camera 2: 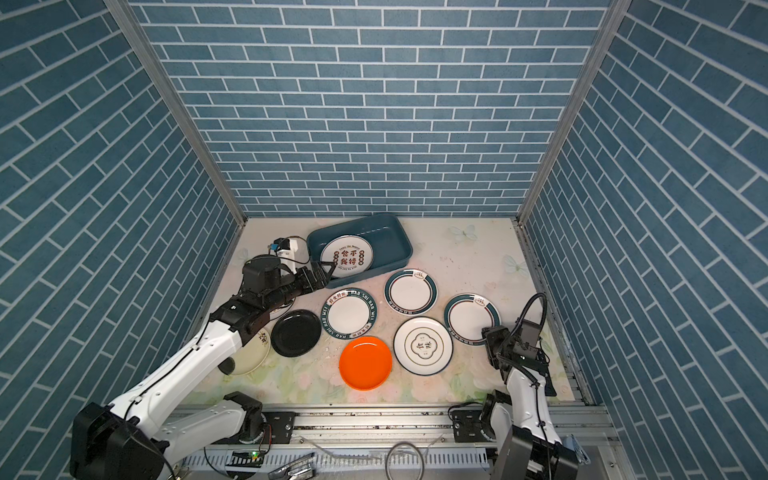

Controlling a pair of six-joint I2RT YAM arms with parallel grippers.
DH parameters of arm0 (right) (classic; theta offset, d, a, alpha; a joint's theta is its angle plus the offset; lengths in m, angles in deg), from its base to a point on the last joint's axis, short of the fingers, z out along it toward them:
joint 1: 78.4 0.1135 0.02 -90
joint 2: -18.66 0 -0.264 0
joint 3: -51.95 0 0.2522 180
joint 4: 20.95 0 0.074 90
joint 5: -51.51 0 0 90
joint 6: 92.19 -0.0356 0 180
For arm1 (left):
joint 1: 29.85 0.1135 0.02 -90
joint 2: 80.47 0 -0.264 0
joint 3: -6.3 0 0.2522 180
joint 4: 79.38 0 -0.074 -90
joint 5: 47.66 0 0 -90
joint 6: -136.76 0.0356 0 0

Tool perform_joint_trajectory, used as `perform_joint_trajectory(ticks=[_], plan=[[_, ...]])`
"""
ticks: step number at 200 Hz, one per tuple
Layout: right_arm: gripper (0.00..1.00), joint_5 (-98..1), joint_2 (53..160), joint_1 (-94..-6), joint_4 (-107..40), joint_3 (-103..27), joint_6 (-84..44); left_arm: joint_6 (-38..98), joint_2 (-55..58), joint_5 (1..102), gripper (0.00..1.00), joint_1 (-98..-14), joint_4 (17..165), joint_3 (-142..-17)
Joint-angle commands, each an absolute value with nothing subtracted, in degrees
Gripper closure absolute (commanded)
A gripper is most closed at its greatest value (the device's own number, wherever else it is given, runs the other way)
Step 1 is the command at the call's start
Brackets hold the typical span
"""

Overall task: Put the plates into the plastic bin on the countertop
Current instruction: 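Grip the rim of the green-rimmed plate with the right gripper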

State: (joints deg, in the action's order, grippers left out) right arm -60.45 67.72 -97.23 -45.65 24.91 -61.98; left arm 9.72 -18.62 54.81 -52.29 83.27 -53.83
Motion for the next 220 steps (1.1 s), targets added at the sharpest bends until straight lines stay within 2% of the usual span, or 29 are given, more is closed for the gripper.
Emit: perform_joint_trajectory(ticks=[1,60,86,110,130,168,188,220], plan=[[0.46,-61.02,69.21,-97.45,-44.85,25.45,-62.51,9.29,-18.20,55.35,0.00,-52.60,83.24,-55.05],[0.49,-60.82,71.69,-97.47,-44.24,25.59,-61.03,8.92,-17.89,55.09,0.00,-52.60,83.06,-54.93],[0.61,-60.42,72.32,-97.39,-44.11,25.77,-60.88,8.74,-17.76,55.01,0.00,-52.53,82.73,-54.85],[0.64,-58.79,72.65,-97.48,-45.41,25.54,-60.35,8.70,-17.78,54.91,0.00,-52.53,82.64,-54.74],[0.76,-57.60,72.96,-97.60,-46.61,25.27,-59.41,8.70,-17.80,54.23,0.00,-52.60,82.16,-54.83],[0.81,-56.12,72.75,-97.65,-47.59,25.39,-58.38,8.64,-17.53,53.87,0.00,-52.55,82.06,-54.69],[0.87,-55.39,71.95,-97.69,-48.15,25.28,-58.05,8.77,-17.10,53.33,0.00,-52.58,81.83,-54.66],[0.90,-55.45,70.83,-97.77,-48.17,25.19,-58.00,8.53,-16.26,53.58,0.00,-52.54,82.19,-54.60]])
